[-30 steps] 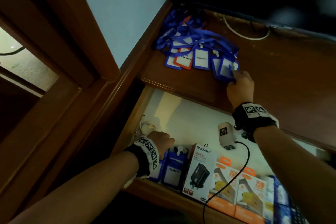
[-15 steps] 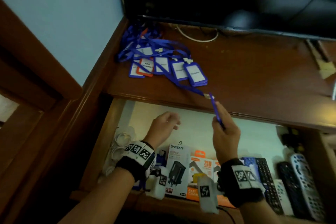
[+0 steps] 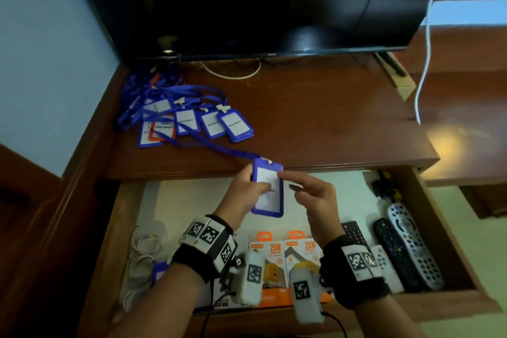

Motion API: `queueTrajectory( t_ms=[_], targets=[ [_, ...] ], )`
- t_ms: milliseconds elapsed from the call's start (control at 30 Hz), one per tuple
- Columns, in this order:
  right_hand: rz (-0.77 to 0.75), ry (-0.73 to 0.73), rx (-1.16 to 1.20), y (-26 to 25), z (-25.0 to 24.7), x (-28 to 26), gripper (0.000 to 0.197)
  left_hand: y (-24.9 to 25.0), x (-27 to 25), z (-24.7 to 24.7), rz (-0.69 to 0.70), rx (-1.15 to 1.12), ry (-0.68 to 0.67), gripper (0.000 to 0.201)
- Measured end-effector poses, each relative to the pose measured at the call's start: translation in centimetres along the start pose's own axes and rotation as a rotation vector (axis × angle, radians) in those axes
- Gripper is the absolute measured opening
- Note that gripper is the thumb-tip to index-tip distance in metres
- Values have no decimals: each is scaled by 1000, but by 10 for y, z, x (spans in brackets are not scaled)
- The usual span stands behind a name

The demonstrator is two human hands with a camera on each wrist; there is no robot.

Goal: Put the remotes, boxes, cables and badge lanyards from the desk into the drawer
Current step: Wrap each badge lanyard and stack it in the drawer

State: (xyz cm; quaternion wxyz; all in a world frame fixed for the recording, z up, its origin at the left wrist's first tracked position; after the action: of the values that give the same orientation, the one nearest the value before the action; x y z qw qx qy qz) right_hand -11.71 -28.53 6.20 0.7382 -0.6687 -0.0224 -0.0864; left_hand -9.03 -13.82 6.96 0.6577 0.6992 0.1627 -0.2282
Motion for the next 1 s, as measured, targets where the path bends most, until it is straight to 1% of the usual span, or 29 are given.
queueTrajectory(
  t_ms=[67,133,167,267,300,333,400,433,467,567,633,700,767,833,900,1000],
  targets=[
    [5,47,-3,-7,-12,11,40,9,-3,7,30,52,-32,46],
    [34,32,15,-14,-18,25,32,23,-7,13,70,106,-82,46],
    [53,-5,30,-18,-20,32,31,31,-10,16,92,136,-113,45],
    [110,-185,63,-32,-21,48,31,51,-21,22,122,213,-197,45],
    [156,-244,96,-34,-20,50,37,55,-25,23,123,213,-222,46],
    [223,-288,148,-33,-18,51,48,58,-28,24,125,203,-236,47],
    [345,-342,215,-29,-13,50,69,59,-33,22,128,167,-214,47],
    [370,-360,198,-25,-11,49,75,58,-35,20,131,145,-186,47],
    [372,-372,158,-22,-9,47,74,56,-36,16,133,122,-153,47],
    [298,-398,47,-19,-5,40,55,50,-42,5,130,29,-63,47],
    [233,-393,16,-20,-3,36,53,48,-47,-1,143,-33,-36,49],
    [201,-361,-9,-28,1,33,54,49,-50,-4,175,-88,-18,48],
    [192,-355,-10,-38,6,32,56,55,-53,-2,214,-134,-27,48],
    [199,-357,31,-51,11,32,52,64,-56,1,253,-187,-60,51],
    [203,-346,66,-63,17,34,43,72,-60,2,297,-243,-89,55],
    [171,-328,104,-76,32,34,24,79,-64,-5,359,-355,-115,64]
  ],
)
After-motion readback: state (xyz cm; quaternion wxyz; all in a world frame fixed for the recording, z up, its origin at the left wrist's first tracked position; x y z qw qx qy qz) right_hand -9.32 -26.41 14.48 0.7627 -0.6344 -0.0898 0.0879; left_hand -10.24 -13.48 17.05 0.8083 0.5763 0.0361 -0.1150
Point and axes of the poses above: each hand's wrist, its own x-axis towards the middle knuckle, its own z-axis out of the palm, y = z × x, the point moved 4 cm from there along x, towards the middle knuckle, and after that the axes turned 7 degrees about -z, right-handed, at the moved point
